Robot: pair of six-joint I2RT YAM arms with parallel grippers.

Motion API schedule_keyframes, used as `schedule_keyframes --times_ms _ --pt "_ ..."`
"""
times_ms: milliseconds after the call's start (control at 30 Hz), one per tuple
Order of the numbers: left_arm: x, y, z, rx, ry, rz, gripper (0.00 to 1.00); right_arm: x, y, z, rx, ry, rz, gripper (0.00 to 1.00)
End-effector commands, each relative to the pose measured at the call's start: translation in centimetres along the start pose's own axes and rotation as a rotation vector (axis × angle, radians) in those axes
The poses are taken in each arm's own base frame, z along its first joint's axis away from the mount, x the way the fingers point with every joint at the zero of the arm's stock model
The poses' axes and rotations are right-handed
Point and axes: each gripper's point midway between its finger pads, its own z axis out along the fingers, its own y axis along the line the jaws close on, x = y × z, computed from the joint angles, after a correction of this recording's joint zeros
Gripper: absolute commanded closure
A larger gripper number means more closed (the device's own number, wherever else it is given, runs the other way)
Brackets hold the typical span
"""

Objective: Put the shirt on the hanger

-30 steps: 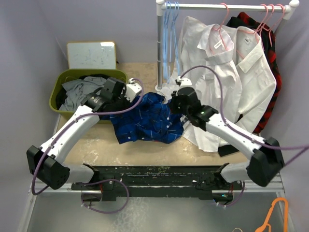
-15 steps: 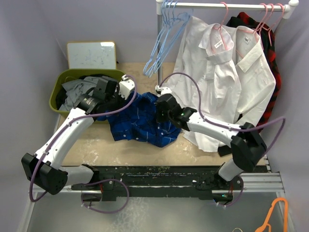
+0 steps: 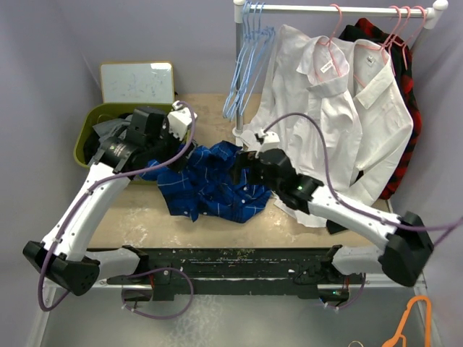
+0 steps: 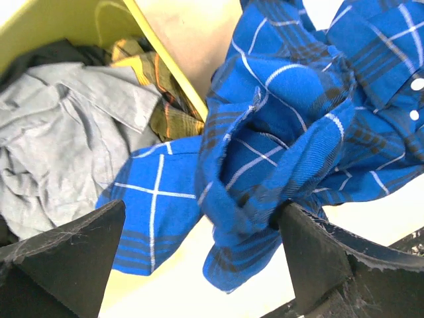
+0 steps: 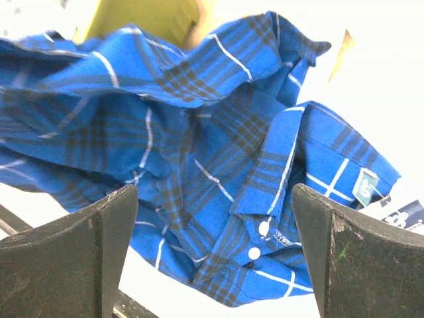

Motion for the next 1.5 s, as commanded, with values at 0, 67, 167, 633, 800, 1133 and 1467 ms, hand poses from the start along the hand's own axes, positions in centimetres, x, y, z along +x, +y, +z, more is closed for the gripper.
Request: schedule_keyframes --times_ms 0,67,167,633,800,1133,1467 --pt "-3.7 0.9 -4.7 -0.014 -0.15 0.042 0.01 -2.4 -0.3 -2.9 -0.032 -0.157 0.04 0.0" --pt "-3.9 1.4 -5.3 -0.03 -0.14 0.072 0.01 -2.2 -1.3 -3.6 -0.001 -0.177 0.059 0.0" --pt "-3.7 3.6 -5.6 -0.141 -0.097 0.103 0.01 -1.9 -3.1 -4.2 0.067 -0.192 0.091 0.0" --pt "-6.1 -8.4 -2.7 0.181 -0.028 0.453 0.01 -4.0 -11.1 -7.9 0.3 -0.33 0.244 0.0" --pt "-9.3 -12.8 1.5 0.214 -0.046 0.267 0.01 -4.6 -12.9 -10.8 0.381 -0.376 0.287 0.0" --pt "-9.3 -17.8 9.7 0.221 0.075 -0.107 0.11 -6.0 -14.7 -17.9 0.402 -0.532 0.375 0.0" --pt "-5.8 -18.6 18.2 0.092 0.246 -0.08 0.31 -5.7 -15.1 -19.7 0.375 -0.571 0.383 0.0"
